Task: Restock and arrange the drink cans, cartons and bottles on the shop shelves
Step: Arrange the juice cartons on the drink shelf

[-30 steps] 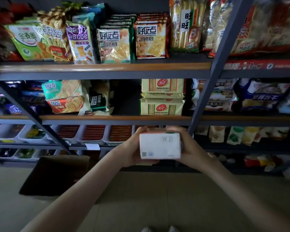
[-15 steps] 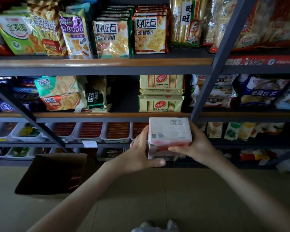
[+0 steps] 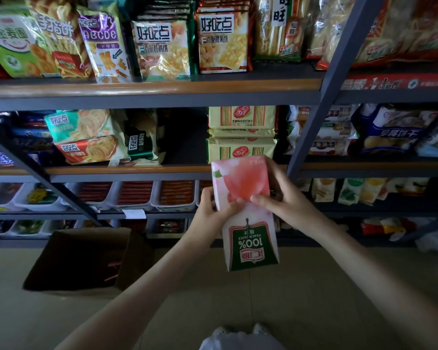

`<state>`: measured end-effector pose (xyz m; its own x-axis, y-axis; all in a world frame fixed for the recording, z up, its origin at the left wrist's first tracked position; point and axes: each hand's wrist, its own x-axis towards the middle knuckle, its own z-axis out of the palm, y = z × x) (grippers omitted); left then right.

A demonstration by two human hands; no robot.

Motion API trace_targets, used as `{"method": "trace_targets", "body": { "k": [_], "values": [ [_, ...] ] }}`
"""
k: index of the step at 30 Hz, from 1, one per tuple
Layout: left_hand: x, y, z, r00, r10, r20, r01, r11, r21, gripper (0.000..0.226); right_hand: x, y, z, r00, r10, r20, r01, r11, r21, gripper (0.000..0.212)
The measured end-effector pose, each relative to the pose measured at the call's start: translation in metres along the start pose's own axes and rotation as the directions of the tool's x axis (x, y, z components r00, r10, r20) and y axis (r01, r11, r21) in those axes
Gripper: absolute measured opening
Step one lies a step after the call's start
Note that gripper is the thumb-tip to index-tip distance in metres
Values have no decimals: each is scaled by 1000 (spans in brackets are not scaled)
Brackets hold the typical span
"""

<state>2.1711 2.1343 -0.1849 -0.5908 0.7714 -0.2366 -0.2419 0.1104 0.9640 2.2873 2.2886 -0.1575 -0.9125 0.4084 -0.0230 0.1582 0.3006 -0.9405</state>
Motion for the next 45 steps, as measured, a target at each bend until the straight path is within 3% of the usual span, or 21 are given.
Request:
{"method": "trace_targets", "body": {
  "k": [4,7,11,13,16,18,22,26,28,32,37,43,45],
  "values": [
    [3,0,-8,991,-133,31,136,981,-140,66,-13,11,-2,950,-291,116,311,920,-240,60],
    [3,4,-14,980,-179,82,192,964,-186,45,-19,23,-8,885,-382,266,465,762,-450,79],
    [1,15,-19,979,-177,105,189,974,-124,48,-23,20,-8,834,-364,414,551,574,-606,109],
    [-3,21,-19,984,-167,69,171,984,-55,58,-19,24,-8,836,-321,445,547,546,-634,118],
    [-10,26,-16,982,-175,75,177,984,-21,69,-13,32,-1,843,-378,384,538,621,-570,112],
    [-13,26,-13,981,-179,70,182,982,-48,77,-11,43,0,799,-474,369,600,593,-537,102],
    [-16,26,-12,987,-143,67,150,980,-127,102,-11,60,-1,774,-501,388,625,506,-594,109],
    [-19,29,-15,980,-39,196,65,990,-123,94,-18,46,3,752,-565,340,644,522,-559,66],
    [-20,32,-17,972,-10,237,40,991,-125,84,-24,35,0,740,-578,344,661,530,-531,57],
    [-17,36,-23,963,-41,265,83,985,-152,63,-24,24,-3,814,-480,328,581,690,-431,68],
    [-9,36,-29,939,-147,309,231,940,-253,33,-23,9,2,836,-476,273,548,696,-464,65],
    [-9,43,-33,925,-216,313,291,932,-217,35,-30,-9,5,933,-293,207,353,856,-378,70],
    [-7,45,-38,909,-266,322,330,930,-163,41,-29,-17,8,942,-307,137,336,876,-347,65]
  ]
}}
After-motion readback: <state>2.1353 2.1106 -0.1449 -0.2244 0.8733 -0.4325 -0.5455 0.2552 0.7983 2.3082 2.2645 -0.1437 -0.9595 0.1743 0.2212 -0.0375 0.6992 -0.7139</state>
